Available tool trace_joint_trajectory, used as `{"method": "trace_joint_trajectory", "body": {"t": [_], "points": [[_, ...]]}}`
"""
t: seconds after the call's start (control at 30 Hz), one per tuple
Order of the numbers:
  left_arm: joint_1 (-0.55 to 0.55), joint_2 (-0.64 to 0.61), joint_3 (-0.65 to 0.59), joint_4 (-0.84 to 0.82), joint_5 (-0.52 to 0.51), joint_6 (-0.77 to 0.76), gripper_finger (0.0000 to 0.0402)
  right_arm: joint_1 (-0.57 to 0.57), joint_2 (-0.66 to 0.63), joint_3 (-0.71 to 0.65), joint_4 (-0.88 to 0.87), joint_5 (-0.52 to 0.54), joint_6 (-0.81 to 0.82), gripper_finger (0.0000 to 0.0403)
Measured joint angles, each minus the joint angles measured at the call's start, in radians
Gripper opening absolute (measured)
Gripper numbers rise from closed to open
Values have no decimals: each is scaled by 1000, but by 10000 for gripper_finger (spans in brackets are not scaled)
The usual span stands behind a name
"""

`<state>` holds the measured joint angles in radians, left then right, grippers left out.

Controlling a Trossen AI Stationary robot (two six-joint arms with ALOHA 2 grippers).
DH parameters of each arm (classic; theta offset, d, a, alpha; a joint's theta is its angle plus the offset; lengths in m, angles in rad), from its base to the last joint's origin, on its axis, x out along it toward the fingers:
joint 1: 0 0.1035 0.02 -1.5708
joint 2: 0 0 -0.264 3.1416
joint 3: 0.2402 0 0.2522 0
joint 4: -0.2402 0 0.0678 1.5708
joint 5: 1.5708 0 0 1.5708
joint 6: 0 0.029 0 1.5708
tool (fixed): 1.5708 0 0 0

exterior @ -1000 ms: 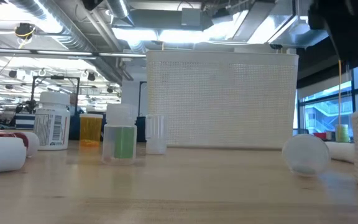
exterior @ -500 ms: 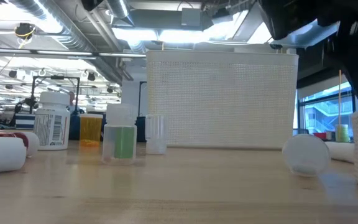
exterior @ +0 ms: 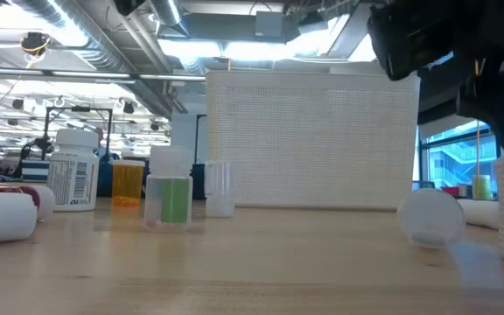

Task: Pick & place medical supplies in basket/bin
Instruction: Put the white bandage into the white bin

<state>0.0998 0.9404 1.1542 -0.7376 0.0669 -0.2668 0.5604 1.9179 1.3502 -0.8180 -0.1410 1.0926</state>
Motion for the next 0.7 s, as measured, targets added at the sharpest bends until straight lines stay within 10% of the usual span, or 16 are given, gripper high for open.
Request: {"method": "trace_joint_trajectory", "body": {"t": [0.7], "points": [[0,0,0,-1,-48,50,173,-6,36,156,-45,-5,-63,118]]}}
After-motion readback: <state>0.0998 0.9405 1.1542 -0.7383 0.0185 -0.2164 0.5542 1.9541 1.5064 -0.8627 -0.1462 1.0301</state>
